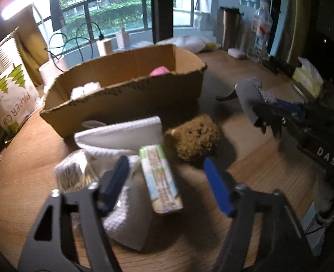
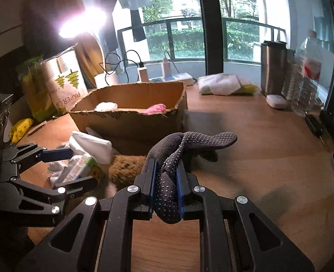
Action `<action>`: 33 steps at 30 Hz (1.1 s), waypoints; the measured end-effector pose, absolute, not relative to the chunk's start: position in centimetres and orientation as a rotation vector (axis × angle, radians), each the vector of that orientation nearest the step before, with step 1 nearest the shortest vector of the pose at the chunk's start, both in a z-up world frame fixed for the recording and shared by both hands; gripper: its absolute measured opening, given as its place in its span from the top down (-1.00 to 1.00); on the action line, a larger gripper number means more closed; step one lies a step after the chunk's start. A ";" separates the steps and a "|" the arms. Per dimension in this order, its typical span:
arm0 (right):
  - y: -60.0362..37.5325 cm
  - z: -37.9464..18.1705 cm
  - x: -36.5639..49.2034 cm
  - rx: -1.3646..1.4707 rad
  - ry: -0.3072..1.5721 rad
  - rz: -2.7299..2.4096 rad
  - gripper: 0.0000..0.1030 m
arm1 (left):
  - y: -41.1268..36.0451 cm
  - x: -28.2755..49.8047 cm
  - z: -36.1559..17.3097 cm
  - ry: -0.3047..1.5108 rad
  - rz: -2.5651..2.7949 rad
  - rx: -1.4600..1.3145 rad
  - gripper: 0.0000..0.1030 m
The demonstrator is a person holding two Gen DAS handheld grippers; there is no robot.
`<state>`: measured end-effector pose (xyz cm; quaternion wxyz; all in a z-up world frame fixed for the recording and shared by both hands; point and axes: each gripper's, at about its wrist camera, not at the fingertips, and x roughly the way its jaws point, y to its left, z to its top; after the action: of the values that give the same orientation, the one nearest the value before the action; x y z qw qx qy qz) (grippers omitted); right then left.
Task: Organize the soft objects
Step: 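Grasp the small tissue pack with the left tool, then lower the tissue pack into the box with the left tool while the right tool drops the glove in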
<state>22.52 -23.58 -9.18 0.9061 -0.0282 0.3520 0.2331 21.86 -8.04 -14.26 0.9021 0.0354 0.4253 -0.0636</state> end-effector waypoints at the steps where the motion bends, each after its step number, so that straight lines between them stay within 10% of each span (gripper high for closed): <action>1: -23.7 -9.3 22.5 -0.055 0.729 0.479 0.67 | -8.1 21.9 -14.4 0.887 -0.134 0.077 -0.10; 8: -24.4 -9.6 22.5 -0.036 0.729 0.474 0.67 | -8.3 22.0 -15.0 0.922 -0.155 0.074 0.45; 33: -21.5 -5.8 22.3 -0.080 0.641 0.493 0.67 | -4.6 21.3 -8.3 0.747 -0.195 -0.020 0.51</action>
<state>22.35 -21.55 -5.85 0.9187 -0.0388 0.3116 0.2397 21.25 -4.64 -8.33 0.9264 -0.0095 0.3643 -0.0951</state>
